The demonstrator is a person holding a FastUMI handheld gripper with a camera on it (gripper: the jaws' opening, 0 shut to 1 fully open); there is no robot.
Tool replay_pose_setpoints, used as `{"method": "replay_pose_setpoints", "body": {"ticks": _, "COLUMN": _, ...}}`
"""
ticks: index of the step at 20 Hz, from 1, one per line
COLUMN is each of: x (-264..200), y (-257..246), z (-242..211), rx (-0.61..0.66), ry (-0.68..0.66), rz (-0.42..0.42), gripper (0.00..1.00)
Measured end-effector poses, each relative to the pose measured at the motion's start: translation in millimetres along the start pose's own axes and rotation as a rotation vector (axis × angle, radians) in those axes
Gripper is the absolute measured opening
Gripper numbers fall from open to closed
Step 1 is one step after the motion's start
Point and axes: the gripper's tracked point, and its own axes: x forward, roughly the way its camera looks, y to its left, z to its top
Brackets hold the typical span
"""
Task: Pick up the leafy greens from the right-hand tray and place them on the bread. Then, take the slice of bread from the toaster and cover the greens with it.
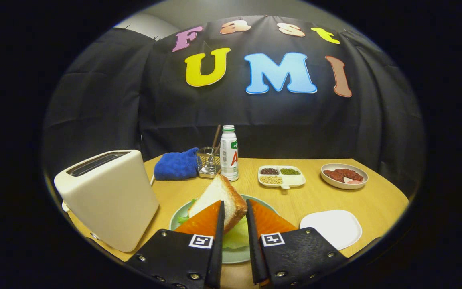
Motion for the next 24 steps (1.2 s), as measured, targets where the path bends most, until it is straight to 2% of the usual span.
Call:
{"method": "replay_pose_setpoints", "body": {"ticks": 3, "x": -0.3, "y": -9.1, "z": 2.5, "rx": 0.0, "ry": -0.014, "rz": -0.012, "gripper": 0.36}}
{"method": "replay_pose_setpoints", "body": {"ticks": 5, "x": -2.9, "y": -16.7, "z": 6.9, "rx": 0.013, "ry": -0.025, "rz": -0.016, "gripper": 0.36}}
{"method": "replay_pose_setpoints", "body": {"ticks": 7, "x": -7.9, "y": -25.5, "z": 14.5, "rx": 0.026, "ry": -0.048, "rz": -0.02, "gripper": 0.42}}
{"method": "replay_pose_setpoints", "body": {"ticks": 11, "x": -25.0, "y": -51.4, "z": 31.7, "rx": 0.017, "ry": -0.108, "rz": -0.019, "gripper": 0.42}}
{"method": "replay_pose_setpoints", "body": {"ticks": 17, "x": -43.6, "y": -94.4, "z": 34.5, "rx": 0.02, "ry": -0.115, "rz": -0.011, "gripper": 0.42}}
{"method": "replay_pose_setpoints", "body": {"ticks": 20, "x": -54.3, "y": -128.9, "z": 42.2, "rx": 0.018, "ry": -0.146, "rz": -0.037, "gripper": 0.42}}
{"method": "replay_pose_setpoints", "body": {"ticks": 24, "x": -69.4, "y": -168.4, "z": 41.8, "rx": 0.031, "ry": -0.16, "rz": -0.028, "gripper": 0.42}}
